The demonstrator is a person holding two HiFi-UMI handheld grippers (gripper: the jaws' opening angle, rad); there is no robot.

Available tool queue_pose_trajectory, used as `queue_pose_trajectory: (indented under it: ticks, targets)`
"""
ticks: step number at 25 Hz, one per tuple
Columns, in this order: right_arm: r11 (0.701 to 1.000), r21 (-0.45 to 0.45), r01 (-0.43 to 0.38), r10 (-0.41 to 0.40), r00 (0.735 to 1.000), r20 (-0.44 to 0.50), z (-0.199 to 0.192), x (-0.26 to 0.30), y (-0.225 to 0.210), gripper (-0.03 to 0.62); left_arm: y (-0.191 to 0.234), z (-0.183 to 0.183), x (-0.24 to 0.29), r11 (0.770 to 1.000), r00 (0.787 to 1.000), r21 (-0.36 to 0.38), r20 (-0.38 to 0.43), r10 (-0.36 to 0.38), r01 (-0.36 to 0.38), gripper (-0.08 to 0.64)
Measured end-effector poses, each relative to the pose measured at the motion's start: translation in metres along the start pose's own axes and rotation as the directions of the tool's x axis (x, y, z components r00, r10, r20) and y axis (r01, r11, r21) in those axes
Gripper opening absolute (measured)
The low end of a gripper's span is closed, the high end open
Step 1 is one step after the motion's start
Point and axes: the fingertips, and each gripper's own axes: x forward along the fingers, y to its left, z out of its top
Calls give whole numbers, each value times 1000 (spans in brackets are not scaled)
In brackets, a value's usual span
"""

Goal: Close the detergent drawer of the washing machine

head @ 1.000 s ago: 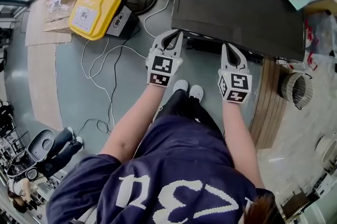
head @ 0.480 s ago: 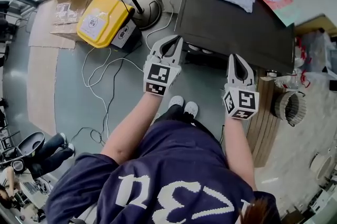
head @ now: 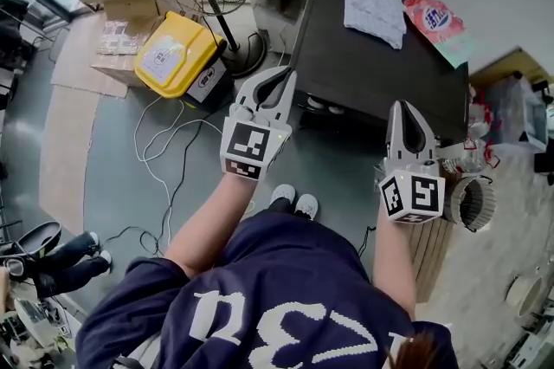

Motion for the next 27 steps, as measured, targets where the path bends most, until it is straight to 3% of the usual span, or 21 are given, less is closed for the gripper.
queue_pose_trajectory:
  ticks: [10,15,27]
  targets:
    - [1000,-28,-10,13,993,117,59,-36,8,15,-9,34,-26,999,999,39,43,15,-16,20]
    - [1000,-19,-9,11,992,126,61,-45,9,15,-14,46,-31,999,993,31,114,19,-23,20]
    - [999,-29,15,-12,995,100,56,-54,18,15,-14,45,-47,999,992,25,120,22,-25,20]
